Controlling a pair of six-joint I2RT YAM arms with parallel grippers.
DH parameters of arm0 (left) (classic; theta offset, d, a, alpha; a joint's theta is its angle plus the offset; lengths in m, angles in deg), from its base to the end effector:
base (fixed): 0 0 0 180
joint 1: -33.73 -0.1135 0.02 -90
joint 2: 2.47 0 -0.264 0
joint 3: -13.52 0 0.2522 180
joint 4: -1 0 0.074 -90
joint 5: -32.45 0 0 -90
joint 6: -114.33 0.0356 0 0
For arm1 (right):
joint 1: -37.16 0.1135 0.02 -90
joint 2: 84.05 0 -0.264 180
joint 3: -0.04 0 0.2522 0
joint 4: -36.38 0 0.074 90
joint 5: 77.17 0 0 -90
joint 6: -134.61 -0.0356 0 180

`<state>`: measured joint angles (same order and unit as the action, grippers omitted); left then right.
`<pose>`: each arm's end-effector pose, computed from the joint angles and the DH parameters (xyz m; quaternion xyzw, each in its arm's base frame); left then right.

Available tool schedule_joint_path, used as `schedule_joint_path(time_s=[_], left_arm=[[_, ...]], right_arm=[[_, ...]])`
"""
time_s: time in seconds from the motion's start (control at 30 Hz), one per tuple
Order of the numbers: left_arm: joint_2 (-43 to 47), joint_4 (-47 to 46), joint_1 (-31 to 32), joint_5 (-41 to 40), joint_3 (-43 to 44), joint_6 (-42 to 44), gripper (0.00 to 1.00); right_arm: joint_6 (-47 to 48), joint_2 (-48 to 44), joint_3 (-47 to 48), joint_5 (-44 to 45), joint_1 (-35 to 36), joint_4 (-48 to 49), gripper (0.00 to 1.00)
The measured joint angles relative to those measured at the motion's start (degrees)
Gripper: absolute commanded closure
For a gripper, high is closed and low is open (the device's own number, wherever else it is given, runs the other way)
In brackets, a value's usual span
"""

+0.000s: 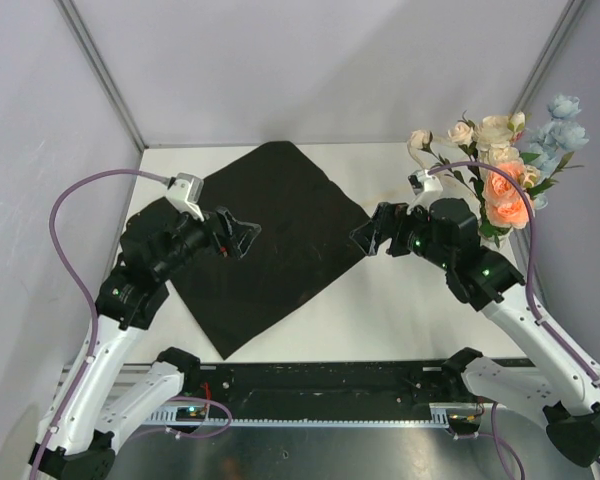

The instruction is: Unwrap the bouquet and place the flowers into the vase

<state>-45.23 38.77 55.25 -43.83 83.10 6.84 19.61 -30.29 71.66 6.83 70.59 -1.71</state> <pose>0.1437 -0.0658 0.3859 0.1029 0.7627 -0.2978 0.5648 0.1704 0.1169 0.3659 -0.0901 0.8148 0.3162 0.4775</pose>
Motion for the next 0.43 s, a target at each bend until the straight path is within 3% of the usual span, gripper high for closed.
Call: schedule_joint_path(time_s=[0.43], left_arm=[[-0.3,-0.5,0.0,0.0,-0.4,0.0,0.0]], right_arm=[[0.0,-1.4,-0.4,0.2,0.0,2.4,0.01]])
